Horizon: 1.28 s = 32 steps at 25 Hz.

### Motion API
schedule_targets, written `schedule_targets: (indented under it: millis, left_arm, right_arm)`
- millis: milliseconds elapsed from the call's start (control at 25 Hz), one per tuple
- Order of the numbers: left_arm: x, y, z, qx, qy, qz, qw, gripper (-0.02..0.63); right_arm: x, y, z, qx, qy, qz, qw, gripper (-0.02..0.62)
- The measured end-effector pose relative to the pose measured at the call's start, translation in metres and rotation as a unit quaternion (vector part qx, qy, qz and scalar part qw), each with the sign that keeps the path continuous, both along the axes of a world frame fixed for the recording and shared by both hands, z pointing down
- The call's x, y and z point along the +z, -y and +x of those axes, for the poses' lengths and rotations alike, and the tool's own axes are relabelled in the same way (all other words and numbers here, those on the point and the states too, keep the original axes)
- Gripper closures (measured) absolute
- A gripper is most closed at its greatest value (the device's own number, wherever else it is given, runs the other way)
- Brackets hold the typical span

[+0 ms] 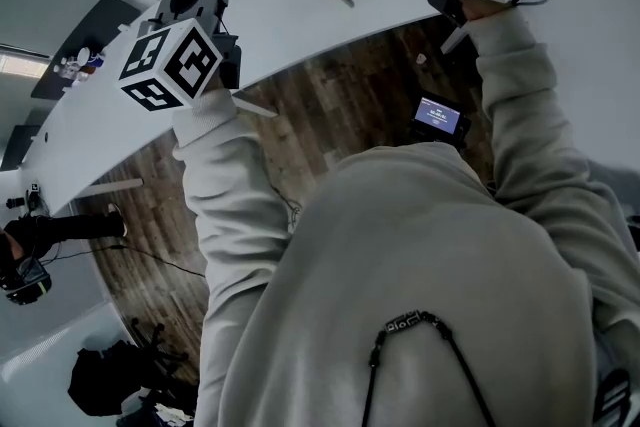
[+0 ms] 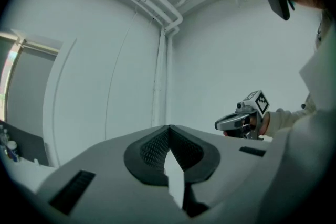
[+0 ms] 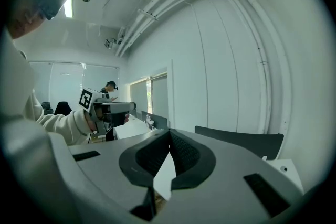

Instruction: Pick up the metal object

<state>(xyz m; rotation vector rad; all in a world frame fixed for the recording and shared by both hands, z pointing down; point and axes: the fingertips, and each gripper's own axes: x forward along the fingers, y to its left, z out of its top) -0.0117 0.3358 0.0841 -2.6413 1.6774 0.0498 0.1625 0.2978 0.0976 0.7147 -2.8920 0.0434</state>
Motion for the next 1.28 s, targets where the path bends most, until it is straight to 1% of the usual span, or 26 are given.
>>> schedule_targets:
  millis: [160, 240, 320, 440, 520, 680, 840, 960, 1160, 1280]
  left_arm:
    - [0.006, 0.024, 0.013, 0.008, 0.000, -0.003, 1.0000, 0.603]
    - [0.007, 0.026, 0.018, 0.024, -0.006, -0.004, 0.9997, 0.603]
    - [0.005, 0.029, 0.029, 0.037, -0.009, -0.007, 0.9992, 0.603]
    - [0.020, 0.052, 0.055, 0.029, 0.003, -0.020, 0.9994, 0.603]
    - [0.033, 0.066, 0.065, 0.024, 0.001, -0.023, 0.9994, 0.603]
    - [0.036, 0.075, 0.062, 0.021, 0.002, -0.030, 0.9993, 0.603]
    - [0.034, 0.081, 0.053, 0.012, -0.002, -0.034, 0.9993, 0.603]
    - [0.036, 0.085, 0.046, 0.010, -0.009, -0.038, 0.9992, 0.603]
    - [0.037, 0.088, 0.058, 0.034, -0.011, -0.034, 0.9988, 0.603]
    - [0.044, 0.096, 0.069, 0.050, -0.004, -0.025, 0.9984, 0.603]
  right_arm:
    - [0.002, 0.021, 0.006, -0.011, 0.007, -0.011, 1.000, 0.575]
    - [0.000, 0.022, 0.006, -0.018, 0.014, -0.012, 1.000, 0.575]
    - [-0.001, 0.025, 0.014, -0.019, 0.008, -0.010, 1.000, 0.575]
    - [0.014, 0.047, 0.043, -0.021, -0.004, -0.010, 1.000, 0.574]
    - [0.028, 0.059, 0.052, -0.031, -0.005, -0.014, 0.999, 0.574]
    - [0.038, 0.063, 0.051, -0.042, -0.004, -0.029, 0.999, 0.575]
    - [0.034, 0.067, 0.057, -0.058, 0.032, -0.045, 0.997, 0.575]
    - [0.040, 0.071, 0.060, -0.053, 0.038, -0.055, 0.996, 0.575]
    - [0.034, 0.072, 0.068, -0.047, 0.068, -0.070, 0.994, 0.575]
    - [0.045, 0.078, 0.066, -0.049, 0.060, -0.067, 0.995, 0.575]
